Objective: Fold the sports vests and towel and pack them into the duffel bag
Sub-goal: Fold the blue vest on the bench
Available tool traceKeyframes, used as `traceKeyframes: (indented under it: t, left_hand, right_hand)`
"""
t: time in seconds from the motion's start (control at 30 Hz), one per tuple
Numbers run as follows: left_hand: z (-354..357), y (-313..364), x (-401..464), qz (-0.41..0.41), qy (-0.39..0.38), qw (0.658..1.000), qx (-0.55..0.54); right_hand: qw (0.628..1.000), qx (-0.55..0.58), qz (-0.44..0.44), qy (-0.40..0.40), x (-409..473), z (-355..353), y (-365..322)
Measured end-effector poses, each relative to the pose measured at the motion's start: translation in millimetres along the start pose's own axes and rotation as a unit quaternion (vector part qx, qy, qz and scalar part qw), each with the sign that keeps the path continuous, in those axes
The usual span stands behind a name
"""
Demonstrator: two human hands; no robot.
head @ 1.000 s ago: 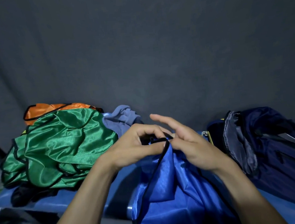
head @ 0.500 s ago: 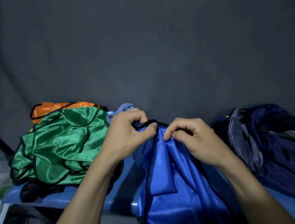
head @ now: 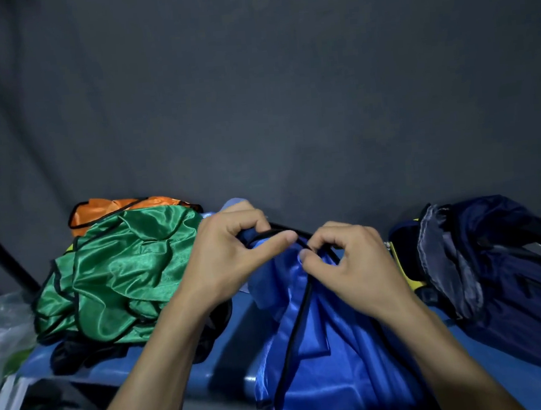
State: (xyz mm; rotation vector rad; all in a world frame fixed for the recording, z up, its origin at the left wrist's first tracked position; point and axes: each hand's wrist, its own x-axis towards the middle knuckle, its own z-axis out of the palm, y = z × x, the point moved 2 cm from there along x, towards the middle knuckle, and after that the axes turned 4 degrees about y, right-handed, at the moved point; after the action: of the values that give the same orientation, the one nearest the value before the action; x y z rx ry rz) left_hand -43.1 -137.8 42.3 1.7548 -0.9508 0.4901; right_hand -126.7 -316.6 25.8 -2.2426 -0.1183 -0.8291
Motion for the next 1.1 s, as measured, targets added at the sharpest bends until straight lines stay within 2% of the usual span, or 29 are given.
traceKeyframes:
  t: [0.17,0.33,0.53,0.63,0.7,0.8,0.9,0.97,1.1]
  left_hand:
    - [-30.6,28.4,16.9,0.018,0.039,0.999,0.021]
    - [-76.2,91.1,73.5,0.098,0.062,0.992,0.053]
    - [-132.6,177.4,130.8,0.148,0.085,0.982,0.079]
    - [-158.7,206.4,140.4,0.144,0.096,0.982,0.074]
    - [-172.0,217.2,139.6,0.133,0.078,0.985,0.075]
    - [-182.8,221.4,131.0,0.112,-0.021,0.989,0.094]
    - [-186.4,218.8,120.2,0.083,-0.117,0.975,0.168]
    - [-191.2,214.3,117.6,0.069,-0.107,0.966,0.223]
    - [-201.5,204.8,117.9,0.045,-0.022,0.963,0.263]
  right_hand:
    - [0.997,0.038,-0.023,-0.06,-4.4,-17.4,-12.4]
    - [0.995,0.026,-0.078,-0.063,25.4,-65.0,-54.3]
    - [0.986,-0.025,-0.145,-0.079,64.6,-133.5,-113.7]
    - [0.983,-0.092,-0.144,-0.071,77.6,-162.2,-130.8]
    - [0.981,-0.121,-0.148,-0.034,90.8,-188.9,-141.3]
    - [0.984,-0.099,-0.137,0.049,109.9,-234.4,-168.3]
    - [0.987,-0.077,-0.131,0.061,118.7,-253.7,-191.3]
    - [0.987,-0.08,-0.132,0.04,116.5,-252.7,-199.4]
    - [0.989,-0.084,-0.123,0.001,104.4,-246.3,-194.3]
